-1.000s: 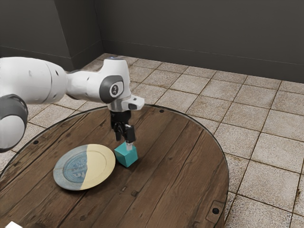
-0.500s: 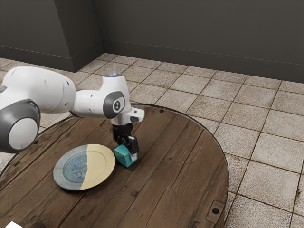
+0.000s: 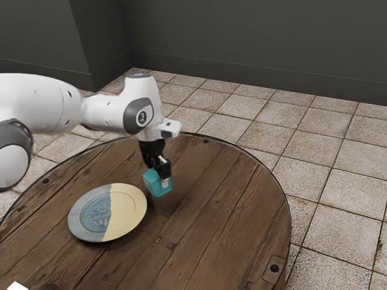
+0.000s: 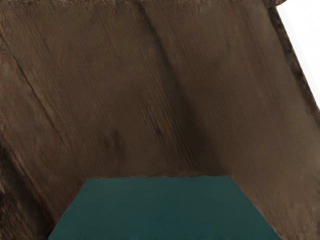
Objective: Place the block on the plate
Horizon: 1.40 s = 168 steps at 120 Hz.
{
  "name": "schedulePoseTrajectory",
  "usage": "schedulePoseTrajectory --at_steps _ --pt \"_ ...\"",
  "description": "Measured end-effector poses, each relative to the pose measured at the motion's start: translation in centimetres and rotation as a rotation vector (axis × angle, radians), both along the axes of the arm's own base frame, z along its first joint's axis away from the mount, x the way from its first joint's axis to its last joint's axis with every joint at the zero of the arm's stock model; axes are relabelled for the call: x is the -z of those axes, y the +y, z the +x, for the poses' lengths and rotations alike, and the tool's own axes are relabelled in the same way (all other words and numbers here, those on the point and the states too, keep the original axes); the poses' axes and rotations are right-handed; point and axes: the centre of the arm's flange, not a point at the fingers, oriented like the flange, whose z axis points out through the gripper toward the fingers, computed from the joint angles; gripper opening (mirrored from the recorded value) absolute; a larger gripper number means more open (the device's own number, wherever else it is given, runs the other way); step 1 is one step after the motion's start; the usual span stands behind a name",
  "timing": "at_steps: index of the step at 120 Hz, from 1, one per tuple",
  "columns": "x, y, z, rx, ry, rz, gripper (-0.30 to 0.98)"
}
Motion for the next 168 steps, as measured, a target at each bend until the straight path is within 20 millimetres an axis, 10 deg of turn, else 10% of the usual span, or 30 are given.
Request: schedulePoseTrajectory --at_steps 36,81,110,168 --pt "-3.4 2.2 -4.1 -0.001 0.030 0.035 0.38" --pt "1.6 9.3 -9.1 -0.127 0.173 0.044 0.38" --pt "3.5 10.2 -9.3 -0.144 0.202 0.051 0.50" --pt "-10.0 5.5 -6.2 -0.019 -0.041 0.068 0.67"
